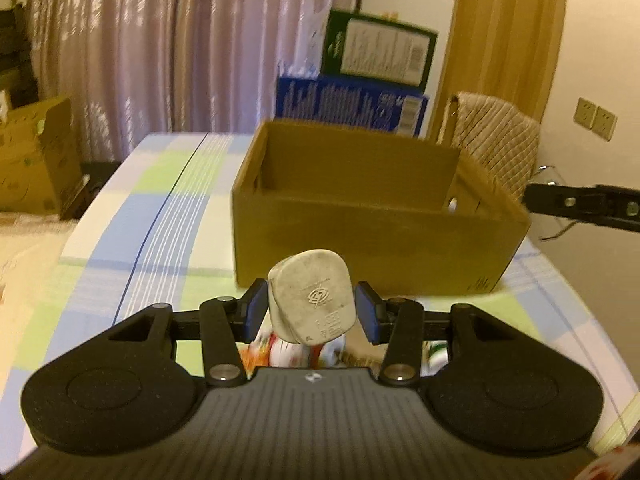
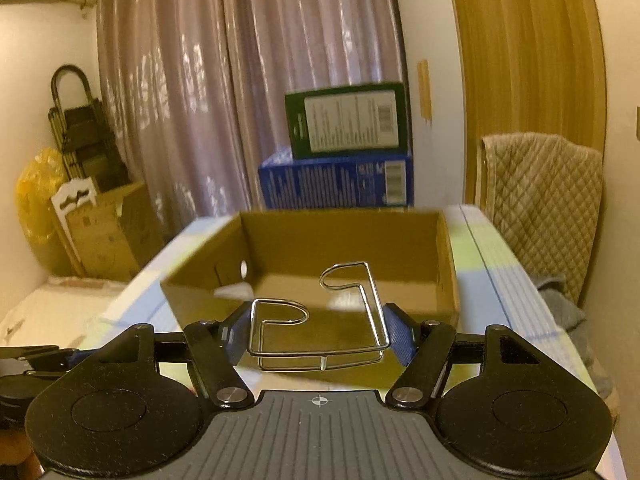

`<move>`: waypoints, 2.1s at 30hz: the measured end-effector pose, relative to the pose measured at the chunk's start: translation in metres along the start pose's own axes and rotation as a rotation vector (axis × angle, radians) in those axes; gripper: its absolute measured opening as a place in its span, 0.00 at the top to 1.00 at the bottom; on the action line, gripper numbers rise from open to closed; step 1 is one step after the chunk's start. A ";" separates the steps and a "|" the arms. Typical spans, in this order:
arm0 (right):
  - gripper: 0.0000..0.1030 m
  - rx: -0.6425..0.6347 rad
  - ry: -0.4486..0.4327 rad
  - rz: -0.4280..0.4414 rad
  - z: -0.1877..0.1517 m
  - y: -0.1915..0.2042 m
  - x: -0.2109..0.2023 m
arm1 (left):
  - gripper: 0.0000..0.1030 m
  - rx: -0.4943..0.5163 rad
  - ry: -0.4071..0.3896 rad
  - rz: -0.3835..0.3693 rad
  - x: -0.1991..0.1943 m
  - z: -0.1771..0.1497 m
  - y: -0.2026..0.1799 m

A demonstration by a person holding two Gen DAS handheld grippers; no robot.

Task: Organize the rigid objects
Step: 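Lift both held items and carry them over the cardboard box, then open left gripper to drop the plug while right opens to drop the rack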

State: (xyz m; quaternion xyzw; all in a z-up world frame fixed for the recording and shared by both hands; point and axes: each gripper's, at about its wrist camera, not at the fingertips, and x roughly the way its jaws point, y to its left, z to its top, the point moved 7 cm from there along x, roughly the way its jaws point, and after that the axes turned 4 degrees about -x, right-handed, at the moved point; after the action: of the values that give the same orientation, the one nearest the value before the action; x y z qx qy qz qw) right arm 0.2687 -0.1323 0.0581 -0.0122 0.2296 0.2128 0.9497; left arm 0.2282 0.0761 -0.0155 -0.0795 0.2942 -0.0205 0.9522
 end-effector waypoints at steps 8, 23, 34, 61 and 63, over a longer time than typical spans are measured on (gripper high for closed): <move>0.37 0.046 -0.065 -0.082 0.040 -0.018 0.037 | 0.59 0.038 -0.069 -0.045 0.027 0.061 -0.009; 0.37 0.146 0.065 -0.173 0.015 -0.066 0.114 | 0.59 0.022 -0.008 -0.140 0.122 0.093 -0.023; 0.37 0.176 0.131 -0.173 -0.004 -0.072 0.131 | 0.59 0.037 0.058 -0.157 0.152 0.087 -0.029; 0.37 0.193 0.136 -0.202 -0.006 -0.078 0.131 | 0.59 0.009 0.028 -0.145 0.145 0.095 -0.023; 0.37 0.194 0.136 -0.203 -0.006 -0.078 0.131 | 0.59 0.009 0.027 -0.144 0.145 0.095 -0.023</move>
State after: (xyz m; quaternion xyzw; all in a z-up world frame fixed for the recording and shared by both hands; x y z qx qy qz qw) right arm 0.4037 -0.1520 -0.0114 0.0423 0.3103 0.0911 0.9453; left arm 0.4015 0.0545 -0.0151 -0.0959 0.3004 -0.0913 0.9446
